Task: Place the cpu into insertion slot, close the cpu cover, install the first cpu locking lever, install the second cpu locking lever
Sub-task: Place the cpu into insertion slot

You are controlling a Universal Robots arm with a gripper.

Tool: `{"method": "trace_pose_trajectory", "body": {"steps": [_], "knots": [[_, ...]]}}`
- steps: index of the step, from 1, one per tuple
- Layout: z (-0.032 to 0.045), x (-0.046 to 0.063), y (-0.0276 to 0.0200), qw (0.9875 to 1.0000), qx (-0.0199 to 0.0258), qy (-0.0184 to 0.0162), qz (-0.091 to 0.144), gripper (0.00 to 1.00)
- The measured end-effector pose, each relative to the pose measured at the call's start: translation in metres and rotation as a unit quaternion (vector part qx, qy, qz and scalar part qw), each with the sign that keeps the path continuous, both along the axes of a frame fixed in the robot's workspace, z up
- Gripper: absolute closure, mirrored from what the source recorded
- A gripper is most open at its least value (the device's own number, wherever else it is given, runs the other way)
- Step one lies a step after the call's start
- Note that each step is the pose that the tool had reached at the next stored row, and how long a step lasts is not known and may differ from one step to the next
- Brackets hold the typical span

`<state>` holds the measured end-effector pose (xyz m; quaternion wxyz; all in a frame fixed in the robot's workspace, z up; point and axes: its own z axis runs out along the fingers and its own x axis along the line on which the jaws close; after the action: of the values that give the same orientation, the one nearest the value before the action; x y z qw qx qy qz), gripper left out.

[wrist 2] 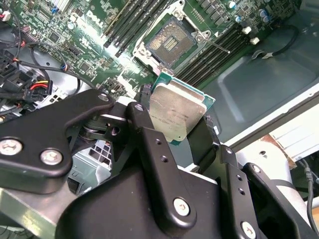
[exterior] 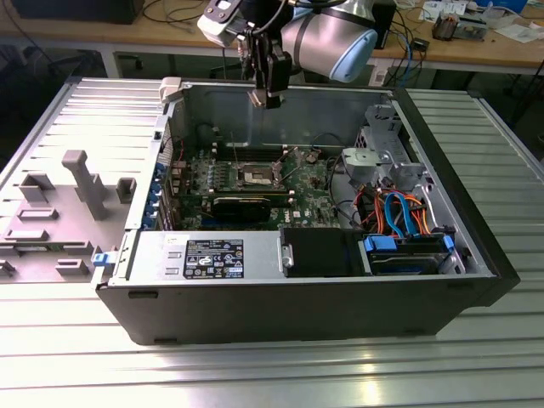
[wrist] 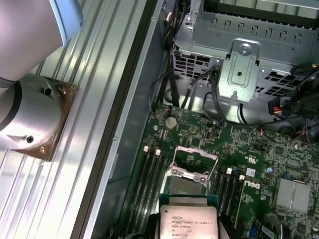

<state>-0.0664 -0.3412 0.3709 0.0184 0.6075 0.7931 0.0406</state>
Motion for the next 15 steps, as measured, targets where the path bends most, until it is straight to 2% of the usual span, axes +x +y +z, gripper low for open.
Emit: {"method": "trace_pose_trajectory", "body": {"steps": [12, 15], "knots": [[-0.0002, 0.0, 0.0, 0.9998, 0.0, 0.0003, -0.019, 0.45], [-0.0008, 0.0, 0.0, 0.9994, 0.0, 0.0024, -0.034, 0.45]]}}
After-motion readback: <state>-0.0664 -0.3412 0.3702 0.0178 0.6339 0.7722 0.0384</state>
